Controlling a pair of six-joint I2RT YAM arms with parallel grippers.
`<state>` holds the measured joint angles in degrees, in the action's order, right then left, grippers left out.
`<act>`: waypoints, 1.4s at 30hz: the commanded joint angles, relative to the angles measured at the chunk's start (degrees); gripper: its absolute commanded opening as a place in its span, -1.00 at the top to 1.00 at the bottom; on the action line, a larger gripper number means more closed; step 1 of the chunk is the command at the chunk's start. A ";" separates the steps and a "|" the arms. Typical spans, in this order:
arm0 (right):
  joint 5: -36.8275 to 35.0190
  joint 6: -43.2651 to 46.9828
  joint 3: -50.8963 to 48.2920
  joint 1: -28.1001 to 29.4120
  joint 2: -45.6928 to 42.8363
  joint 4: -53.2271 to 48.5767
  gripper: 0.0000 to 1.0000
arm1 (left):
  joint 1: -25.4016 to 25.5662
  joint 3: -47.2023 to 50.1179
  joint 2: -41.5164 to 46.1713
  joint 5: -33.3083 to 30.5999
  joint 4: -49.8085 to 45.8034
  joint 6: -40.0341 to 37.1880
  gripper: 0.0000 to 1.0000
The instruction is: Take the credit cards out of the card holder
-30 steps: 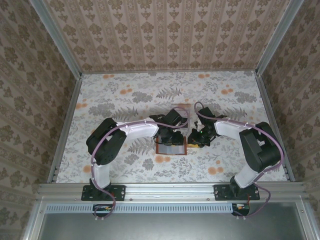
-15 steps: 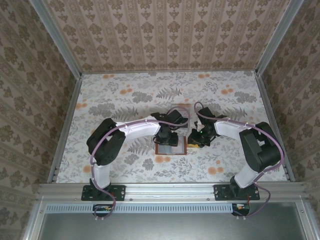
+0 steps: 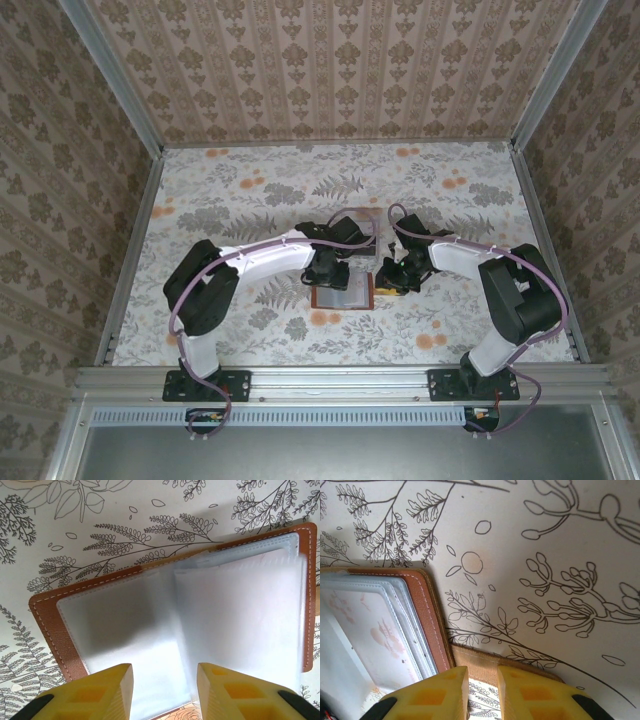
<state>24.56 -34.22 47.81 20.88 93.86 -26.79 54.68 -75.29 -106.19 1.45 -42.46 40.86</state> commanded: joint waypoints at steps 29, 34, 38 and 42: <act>-3.31 1.17 1.68 0.34 0.18 -1.90 0.53 | 0.87 -0.48 -4.49 19.72 21.19 7.25 0.28; -3.42 1.07 1.83 0.22 -0.96 -2.12 0.53 | 0.90 0.30 -5.64 20.20 21.91 7.91 0.28; -3.89 1.26 1.76 0.21 -0.44 -2.22 0.54 | 0.76 1.08 -6.59 20.52 22.76 8.26 0.28; -4.31 1.21 1.39 0.18 -0.47 -2.22 0.54 | 0.61 1.56 -6.84 19.09 21.37 7.79 0.28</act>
<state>21.85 -33.36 48.60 20.88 94.13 -27.44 55.09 -74.39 -111.70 20.64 -20.75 48.05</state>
